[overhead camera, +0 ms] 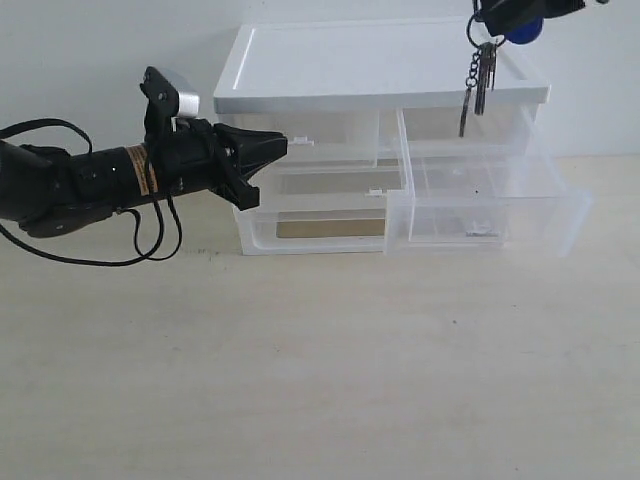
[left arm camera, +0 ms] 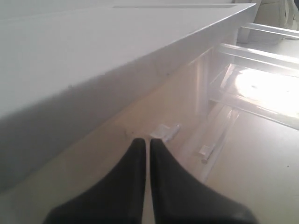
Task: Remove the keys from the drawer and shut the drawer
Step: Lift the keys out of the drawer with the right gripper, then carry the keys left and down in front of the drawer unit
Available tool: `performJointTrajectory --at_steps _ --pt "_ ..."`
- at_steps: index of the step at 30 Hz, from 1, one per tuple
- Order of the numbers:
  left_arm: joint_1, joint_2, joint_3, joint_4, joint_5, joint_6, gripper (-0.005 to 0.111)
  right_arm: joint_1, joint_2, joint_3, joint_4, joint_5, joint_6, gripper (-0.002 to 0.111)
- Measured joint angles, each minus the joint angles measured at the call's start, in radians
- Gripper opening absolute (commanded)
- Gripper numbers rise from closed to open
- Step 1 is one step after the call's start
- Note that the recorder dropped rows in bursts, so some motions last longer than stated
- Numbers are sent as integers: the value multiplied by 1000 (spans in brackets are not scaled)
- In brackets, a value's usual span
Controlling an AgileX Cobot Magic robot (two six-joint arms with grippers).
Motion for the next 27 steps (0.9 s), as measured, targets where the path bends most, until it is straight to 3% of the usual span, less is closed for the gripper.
performJointTrajectory --at_steps 10,18,27 --pt "6 -159 59 65 57 -41 4 17 -37 61 155 -57 -108 0" --pt "6 -341 137 160 10 -121 4 178 -25 69 151 -55 -127 0" --pt "20 -515 213 169 3 -168 4 263 97 69 145 -62 -131 0"
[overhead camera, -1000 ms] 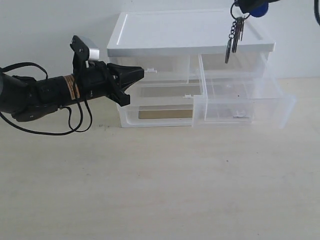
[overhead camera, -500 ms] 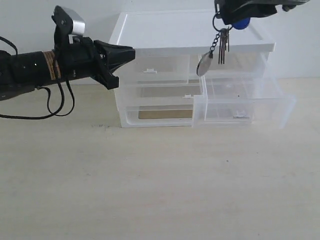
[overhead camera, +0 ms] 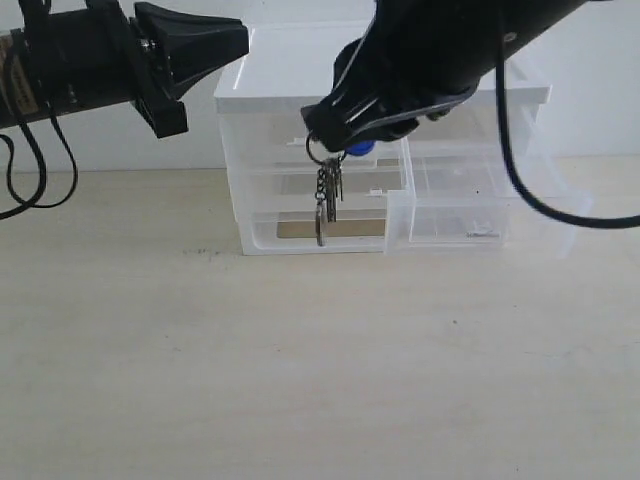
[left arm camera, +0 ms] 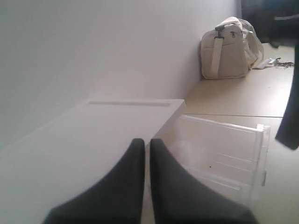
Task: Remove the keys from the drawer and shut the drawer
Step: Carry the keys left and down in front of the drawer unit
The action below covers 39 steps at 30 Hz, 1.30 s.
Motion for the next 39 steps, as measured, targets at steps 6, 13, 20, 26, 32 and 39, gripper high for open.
performJointTrajectory --at_steps 6,13,20,26,32,39 --pt "19 -51 22 -19 43 0 4 13 109 0 -9 -78 -3 0" --pt "23 -54 22 -33 47 0 4 13 212 0 -119 -234 12 0" --pt "23 -54 22 -35 37 0 4 9 253 0 -345 -338 230 0" --pt "23 -54 22 -38 21 0 4 -9 312 0 -533 -315 393 0" --pt "23 -54 22 -40 21 0 4 -9 320 0 -569 -324 431 0" --pt "23 -54 22 -40 21 0 4 -9 333 0 -596 -290 437 0"
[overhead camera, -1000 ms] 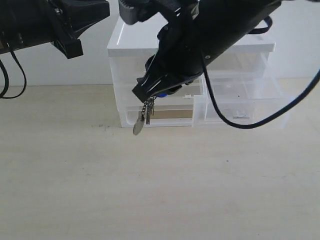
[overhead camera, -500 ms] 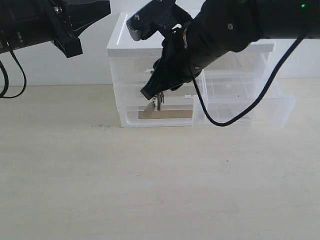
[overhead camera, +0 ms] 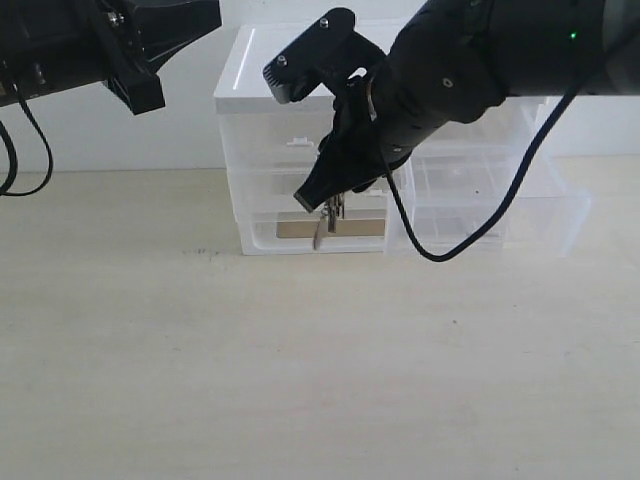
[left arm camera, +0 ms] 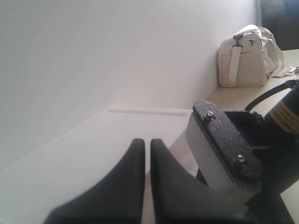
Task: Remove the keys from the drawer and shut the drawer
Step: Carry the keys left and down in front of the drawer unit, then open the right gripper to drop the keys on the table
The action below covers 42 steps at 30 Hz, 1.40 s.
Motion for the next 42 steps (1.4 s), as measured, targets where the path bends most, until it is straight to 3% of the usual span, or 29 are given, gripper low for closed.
performJointTrajectory --at_steps 24,25,29,30,38,39,42 --pt "0 0 0 0 -4 0 4 0 13 0 -126 31 109 1" --pt "0 0 0 0 -4 0 4 0 13 0 -127 31 109 4" --pt "0 0 0 0 -4 0 4 0 13 0 -133 31 116 45" --pt "0 0 0 0 -4 0 4 0 13 0 -133 31 119 48" --pt "0 0 0 0 -6 -8 4 0 13 0 -145 25 155 48" --pt "0 0 0 0 -8 -11 4 0 13 0 -147 25 165 44" --pt "0 0 0 0 -10 -14 4 0 11 0 -149 41 177 9"
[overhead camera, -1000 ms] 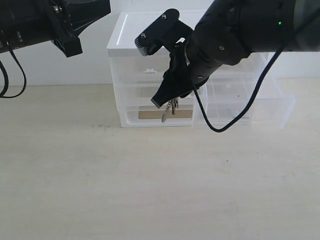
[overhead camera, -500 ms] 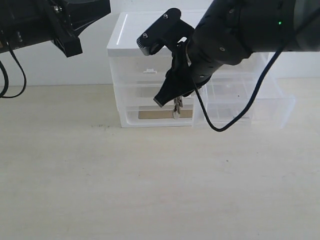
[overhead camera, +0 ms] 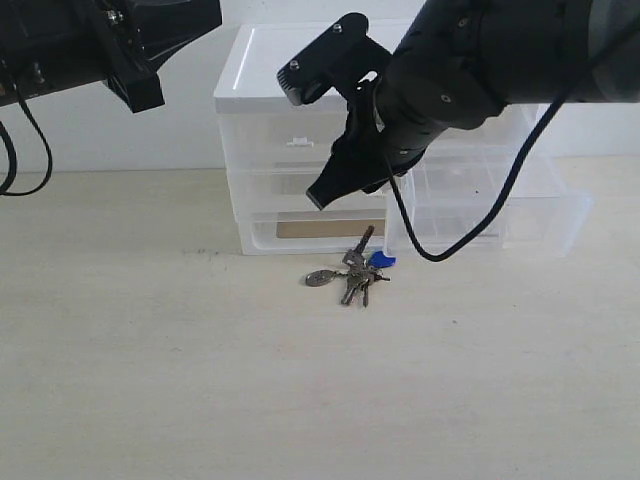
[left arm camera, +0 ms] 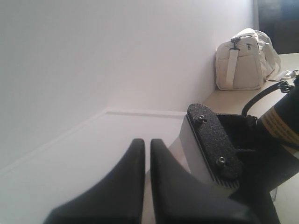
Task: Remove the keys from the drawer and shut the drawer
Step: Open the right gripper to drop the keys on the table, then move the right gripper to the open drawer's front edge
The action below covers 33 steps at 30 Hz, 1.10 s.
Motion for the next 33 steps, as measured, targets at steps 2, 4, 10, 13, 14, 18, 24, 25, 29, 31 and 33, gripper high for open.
performJointTrajectory --at_steps 2,4,10,13,14,18,24,25,29,31,33 --pt "0 0 0 0 -1 0 4 5 -13 0 0 14 0 0" --pt "0 0 0 0 -1 0 4 13 -36 0 0 24 0 0" --pt "0 0 0 0 -1 0 4 35 -164 53 -4 -48 46 0" --pt "0 0 0 0 -1 0 4 41 -260 139 -16 -142 107 0" --pt "0 0 0 0 -1 0 4 42 -302 183 -30 -166 136 0" --pt "0 0 0 0 -1 0 4 42 -421 324 -145 -231 291 0" --pt "0 0 0 0 -1 0 4 42 -577 545 -470 -246 676 0" --pt "0 0 0 0 -1 0 4 42 -599 582 -520 -246 743 0" --pt "0 0 0 0 -1 0 4 42 -652 709 -617 -253 905 0" --pt "0 0 0 -4 -1 0 4 42 -661 762 -639 -258 940 0" --pt "0 0 0 -10 -2 0 4 42 -662 813 -681 -258 994 0"
